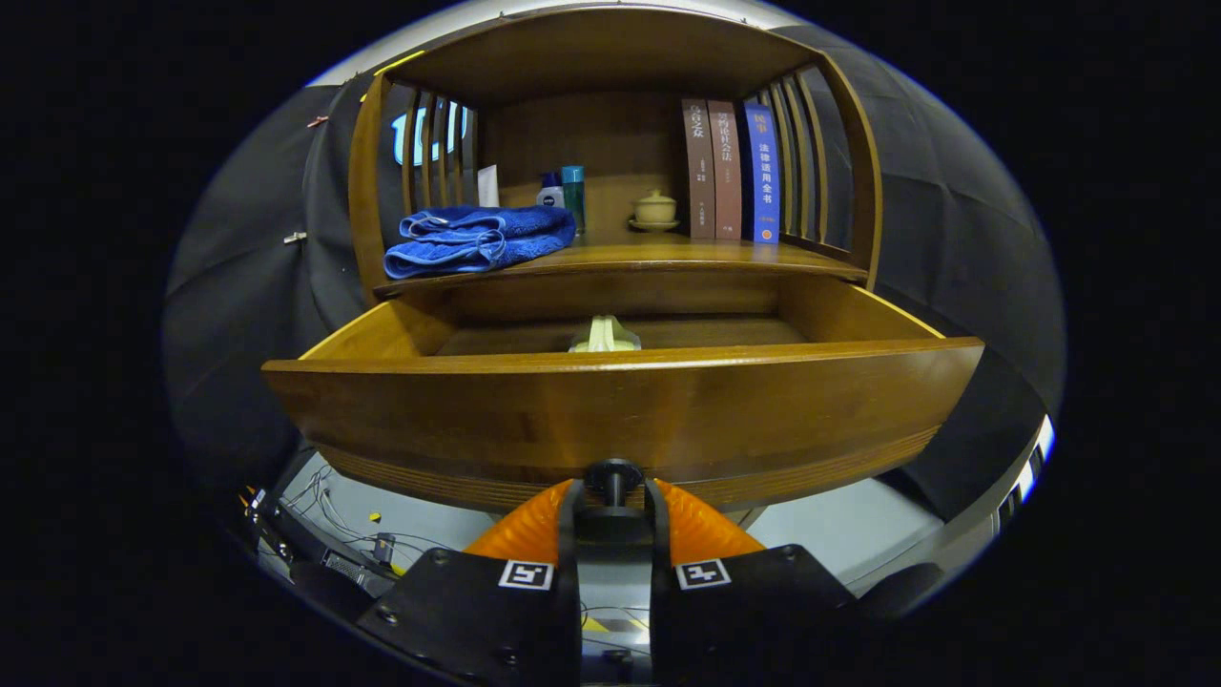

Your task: Pull open the drawer, take out the items inside it, and place them on the countertop above the cabinet.

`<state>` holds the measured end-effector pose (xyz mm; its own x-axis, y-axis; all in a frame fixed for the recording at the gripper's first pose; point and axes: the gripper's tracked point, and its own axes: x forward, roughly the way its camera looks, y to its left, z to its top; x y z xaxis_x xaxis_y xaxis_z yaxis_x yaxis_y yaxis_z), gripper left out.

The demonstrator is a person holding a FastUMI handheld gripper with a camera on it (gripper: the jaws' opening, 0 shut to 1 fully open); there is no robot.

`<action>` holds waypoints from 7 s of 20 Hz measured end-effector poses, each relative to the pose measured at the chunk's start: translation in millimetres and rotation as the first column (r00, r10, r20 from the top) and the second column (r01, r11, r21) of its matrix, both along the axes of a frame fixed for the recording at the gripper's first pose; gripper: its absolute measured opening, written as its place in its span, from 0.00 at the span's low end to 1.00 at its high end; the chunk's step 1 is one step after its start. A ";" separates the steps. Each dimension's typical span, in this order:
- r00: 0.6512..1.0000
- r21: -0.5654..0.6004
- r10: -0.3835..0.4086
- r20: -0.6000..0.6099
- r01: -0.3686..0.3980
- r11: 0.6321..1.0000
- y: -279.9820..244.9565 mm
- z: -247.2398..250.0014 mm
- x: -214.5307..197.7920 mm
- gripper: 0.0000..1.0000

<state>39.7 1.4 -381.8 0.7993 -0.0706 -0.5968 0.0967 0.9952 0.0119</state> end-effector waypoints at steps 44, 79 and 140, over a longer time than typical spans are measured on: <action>0.981 0.070 0.043 -0.189 -0.030 0.997 15.1 75.3 151.2 0.99; 0.865 0.060 0.037 -0.500 -0.008 0.998 0.1 -0.7 123.8 0.23; 0.934 0.068 0.030 0.355 -0.057 0.996 -1.3 185.4 49.3 0.99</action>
<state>89.0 0.1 -196.4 0.9608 0.0032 -0.2773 0.0293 0.9932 0.1127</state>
